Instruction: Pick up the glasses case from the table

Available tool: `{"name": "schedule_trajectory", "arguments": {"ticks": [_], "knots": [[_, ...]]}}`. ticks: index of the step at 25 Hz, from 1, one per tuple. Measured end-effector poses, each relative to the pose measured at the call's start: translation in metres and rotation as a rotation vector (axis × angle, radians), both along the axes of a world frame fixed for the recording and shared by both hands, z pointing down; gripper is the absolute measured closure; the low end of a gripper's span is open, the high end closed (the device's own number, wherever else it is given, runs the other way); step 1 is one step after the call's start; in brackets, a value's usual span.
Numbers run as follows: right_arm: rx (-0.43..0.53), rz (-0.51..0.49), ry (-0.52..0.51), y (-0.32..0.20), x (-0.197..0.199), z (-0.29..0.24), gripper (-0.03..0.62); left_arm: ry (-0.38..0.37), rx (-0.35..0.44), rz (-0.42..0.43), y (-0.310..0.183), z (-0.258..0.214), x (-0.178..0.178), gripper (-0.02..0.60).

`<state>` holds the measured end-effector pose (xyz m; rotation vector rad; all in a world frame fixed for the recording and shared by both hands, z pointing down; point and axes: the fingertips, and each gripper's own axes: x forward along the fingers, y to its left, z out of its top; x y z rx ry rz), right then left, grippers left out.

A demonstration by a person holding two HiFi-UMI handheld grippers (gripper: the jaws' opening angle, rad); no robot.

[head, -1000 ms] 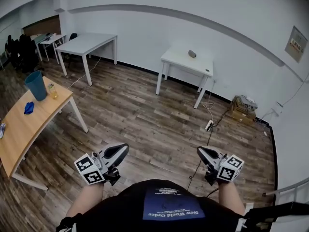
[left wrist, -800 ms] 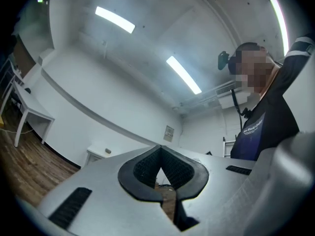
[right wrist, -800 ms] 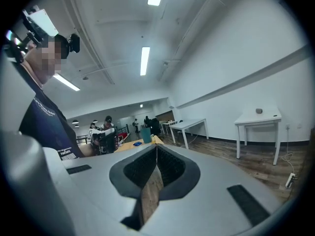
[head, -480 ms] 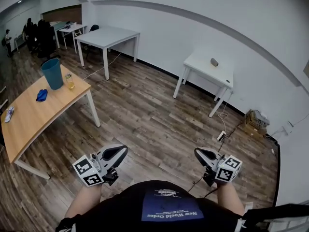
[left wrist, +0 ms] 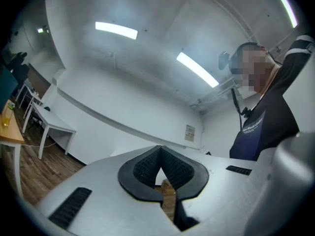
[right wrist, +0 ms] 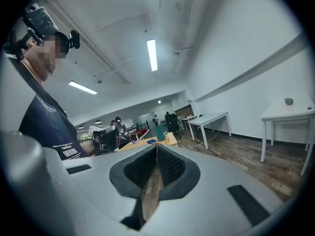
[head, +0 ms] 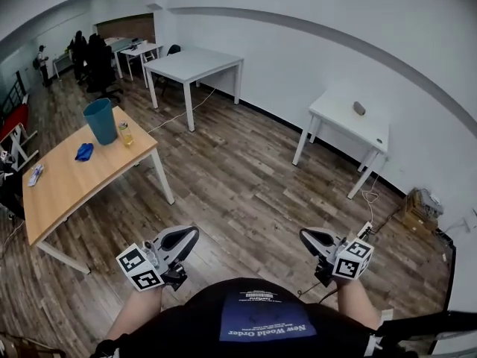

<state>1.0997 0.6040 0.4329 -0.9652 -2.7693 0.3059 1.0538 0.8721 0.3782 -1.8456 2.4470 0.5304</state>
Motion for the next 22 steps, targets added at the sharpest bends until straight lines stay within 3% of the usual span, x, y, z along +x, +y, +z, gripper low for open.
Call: {"name": "schedule_trajectory", "arguments": {"ticks": [4, 11, 17, 22], "knots": [[0.01, -0.049, -0.036, -0.05, -0.03, -0.012, 0.591, -0.015, -0.015, -0.024, -0.058, -0.008, -0.01, 0.58], [-0.028, -0.124, -0.042, -0.119, -0.077, -0.001, 0.591, 0.031, -0.048, -0.047, -0.144, -0.001, -0.033, 0.58], [-0.049, -0.167, -0.026, -0.138, -0.108, 0.013, 0.591, 0.062, -0.07, -0.071, -0.169, 0.005, -0.061, 0.58], [-0.041, -0.145, 0.007, -0.141, -0.144, 0.024, 0.591, 0.097, -0.039, -0.044, -0.172, 0.02, -0.101, 0.58]]}}
